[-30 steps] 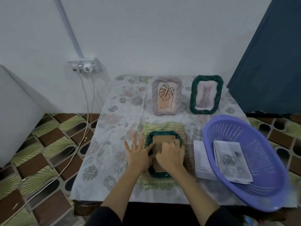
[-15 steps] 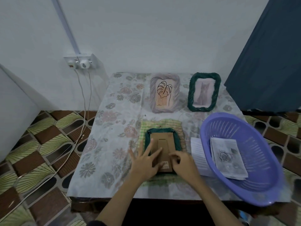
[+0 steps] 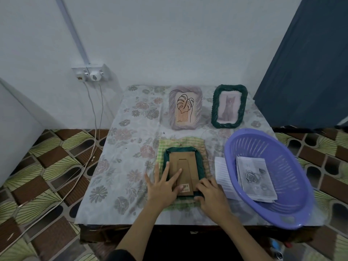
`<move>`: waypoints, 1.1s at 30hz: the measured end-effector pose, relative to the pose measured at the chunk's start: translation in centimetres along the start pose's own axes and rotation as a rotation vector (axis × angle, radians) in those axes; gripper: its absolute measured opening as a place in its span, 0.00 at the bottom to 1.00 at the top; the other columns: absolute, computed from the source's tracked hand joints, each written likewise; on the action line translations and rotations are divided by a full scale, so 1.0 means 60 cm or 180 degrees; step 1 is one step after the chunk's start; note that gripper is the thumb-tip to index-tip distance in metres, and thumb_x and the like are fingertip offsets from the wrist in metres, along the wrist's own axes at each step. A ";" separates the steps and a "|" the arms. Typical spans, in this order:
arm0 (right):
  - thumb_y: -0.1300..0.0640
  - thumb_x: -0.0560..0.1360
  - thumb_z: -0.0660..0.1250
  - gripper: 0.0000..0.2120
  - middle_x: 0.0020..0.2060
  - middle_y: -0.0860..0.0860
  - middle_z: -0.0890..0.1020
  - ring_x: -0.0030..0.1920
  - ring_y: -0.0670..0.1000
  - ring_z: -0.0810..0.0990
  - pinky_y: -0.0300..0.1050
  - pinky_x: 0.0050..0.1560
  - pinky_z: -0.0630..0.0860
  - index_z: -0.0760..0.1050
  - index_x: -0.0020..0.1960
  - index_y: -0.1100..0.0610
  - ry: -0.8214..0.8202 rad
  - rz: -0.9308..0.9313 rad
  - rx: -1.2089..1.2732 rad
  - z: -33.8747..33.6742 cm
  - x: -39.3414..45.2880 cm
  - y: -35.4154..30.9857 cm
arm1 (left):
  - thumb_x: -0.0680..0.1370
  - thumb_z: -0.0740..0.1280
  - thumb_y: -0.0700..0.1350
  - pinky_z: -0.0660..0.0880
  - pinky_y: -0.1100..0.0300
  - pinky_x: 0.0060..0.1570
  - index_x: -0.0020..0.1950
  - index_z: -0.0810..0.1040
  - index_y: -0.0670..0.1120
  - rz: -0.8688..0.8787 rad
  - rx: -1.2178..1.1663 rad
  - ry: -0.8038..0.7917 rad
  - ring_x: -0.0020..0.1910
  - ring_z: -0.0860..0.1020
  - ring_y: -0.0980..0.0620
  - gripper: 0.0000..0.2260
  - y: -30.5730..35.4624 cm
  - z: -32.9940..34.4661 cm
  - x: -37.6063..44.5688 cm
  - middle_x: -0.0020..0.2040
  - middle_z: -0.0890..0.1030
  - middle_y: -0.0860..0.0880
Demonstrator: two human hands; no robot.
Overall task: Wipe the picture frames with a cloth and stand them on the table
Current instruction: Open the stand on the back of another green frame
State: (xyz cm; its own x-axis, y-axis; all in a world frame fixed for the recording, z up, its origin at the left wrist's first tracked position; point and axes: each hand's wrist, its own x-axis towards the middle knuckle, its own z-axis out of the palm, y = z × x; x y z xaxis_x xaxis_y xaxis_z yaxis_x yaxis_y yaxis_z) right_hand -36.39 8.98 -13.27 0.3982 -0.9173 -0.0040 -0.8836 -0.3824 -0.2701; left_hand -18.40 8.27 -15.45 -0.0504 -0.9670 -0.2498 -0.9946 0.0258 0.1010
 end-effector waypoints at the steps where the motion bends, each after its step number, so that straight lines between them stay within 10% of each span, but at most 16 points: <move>1: 0.51 0.52 0.82 0.19 0.39 0.45 0.77 0.44 0.50 0.75 0.41 0.33 0.74 0.76 0.37 0.51 0.0072 -0.0094 -0.0120 0.003 0.000 0.000 | 0.56 0.17 0.72 0.42 0.29 0.66 0.68 0.33 0.68 -0.0003 0.0019 0.0021 0.75 0.37 0.38 0.40 0.000 0.002 0.001 0.77 0.36 0.51; 6: 0.57 0.55 0.80 0.16 0.37 0.46 0.77 0.44 0.48 0.70 0.40 0.37 0.75 0.73 0.34 0.52 0.0177 -0.0602 -0.0182 0.010 -0.003 0.001 | 0.77 0.36 0.67 0.66 0.25 0.50 0.68 0.66 0.63 -0.0119 0.0012 -0.0138 0.64 0.72 0.34 0.28 -0.003 -0.001 -0.003 0.69 0.73 0.47; 11: 0.59 0.58 0.79 0.26 0.56 0.49 0.80 0.59 0.52 0.78 0.46 0.49 0.80 0.78 0.54 0.54 -0.0138 -0.0479 -0.0098 -0.005 0.005 -0.003 | 0.81 0.49 0.59 0.46 0.32 0.69 0.76 0.52 0.61 0.0108 -0.0062 0.0111 0.77 0.46 0.41 0.22 0.012 -0.006 -0.016 0.78 0.46 0.52; 14: 0.67 0.73 0.62 0.28 0.73 0.47 0.62 0.73 0.49 0.61 0.47 0.69 0.64 0.63 0.72 0.55 -0.0550 -0.0488 0.0086 -0.004 0.005 -0.008 | 0.81 0.55 0.57 0.56 0.50 0.70 0.75 0.59 0.53 0.0117 -0.0385 0.0421 0.74 0.56 0.48 0.23 0.008 -0.002 -0.035 0.75 0.58 0.52; 19: 0.67 0.74 0.59 0.27 0.74 0.46 0.61 0.71 0.51 0.61 0.47 0.67 0.65 0.63 0.72 0.55 -0.0754 -0.0319 -0.0045 -0.015 0.018 -0.020 | 0.76 0.68 0.47 0.69 0.63 0.55 0.61 0.76 0.43 0.0274 -0.1446 0.0590 0.58 0.73 0.50 0.16 -0.019 0.001 -0.057 0.58 0.73 0.49; 33: 0.67 0.74 0.59 0.24 0.72 0.47 0.62 0.67 0.52 0.64 0.48 0.64 0.69 0.68 0.69 0.56 -0.0814 -0.0201 -0.0131 -0.020 0.019 -0.030 | 0.77 0.65 0.51 0.65 0.58 0.60 0.52 0.76 0.45 0.0418 -0.0990 0.0577 0.59 0.67 0.52 0.10 -0.020 0.004 -0.057 0.58 0.70 0.51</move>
State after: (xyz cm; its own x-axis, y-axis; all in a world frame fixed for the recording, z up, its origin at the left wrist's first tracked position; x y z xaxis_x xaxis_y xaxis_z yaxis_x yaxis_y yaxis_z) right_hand -34.64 8.46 -11.65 0.4975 -0.8356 -0.2329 -0.8623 -0.4470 -0.2381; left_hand -17.08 11.61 -14.97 -0.1311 -0.9904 -0.0437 -0.9041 0.1013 0.4152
